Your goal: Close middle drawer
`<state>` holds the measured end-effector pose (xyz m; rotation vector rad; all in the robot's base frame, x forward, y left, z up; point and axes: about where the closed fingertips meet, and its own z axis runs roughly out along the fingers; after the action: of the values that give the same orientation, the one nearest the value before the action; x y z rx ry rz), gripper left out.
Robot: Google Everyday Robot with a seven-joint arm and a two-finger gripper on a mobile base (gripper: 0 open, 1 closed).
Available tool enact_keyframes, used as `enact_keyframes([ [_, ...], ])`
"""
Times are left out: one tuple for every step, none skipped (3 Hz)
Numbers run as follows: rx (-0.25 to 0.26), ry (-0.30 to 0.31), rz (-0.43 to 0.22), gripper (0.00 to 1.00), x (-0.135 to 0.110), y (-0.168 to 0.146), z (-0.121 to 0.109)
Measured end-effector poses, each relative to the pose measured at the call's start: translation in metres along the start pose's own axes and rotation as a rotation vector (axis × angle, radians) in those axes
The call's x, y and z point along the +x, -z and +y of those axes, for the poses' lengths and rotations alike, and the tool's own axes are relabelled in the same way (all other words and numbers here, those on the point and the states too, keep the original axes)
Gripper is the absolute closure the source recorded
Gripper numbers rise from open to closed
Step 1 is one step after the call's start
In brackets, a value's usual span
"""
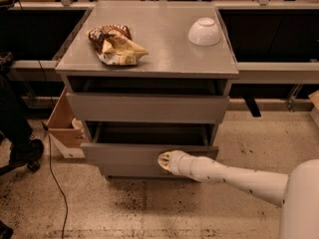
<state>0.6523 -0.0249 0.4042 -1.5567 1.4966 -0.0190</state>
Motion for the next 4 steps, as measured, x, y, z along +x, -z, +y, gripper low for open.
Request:
enact_keyframes([
  [-0.006, 0.016, -0.006, 1.0, 0.0, -0.005, -0.003],
  [-0.023, 0.04, -0.017, 1.0, 0.002, -0.014, -0.014],
  [-0.034, 0.054, -0.02, 1.0, 0.003, -0.018, -0.016],
  [-0.051, 0.08, -0.028, 1.0, 0.004, -0.027, -0.027],
])
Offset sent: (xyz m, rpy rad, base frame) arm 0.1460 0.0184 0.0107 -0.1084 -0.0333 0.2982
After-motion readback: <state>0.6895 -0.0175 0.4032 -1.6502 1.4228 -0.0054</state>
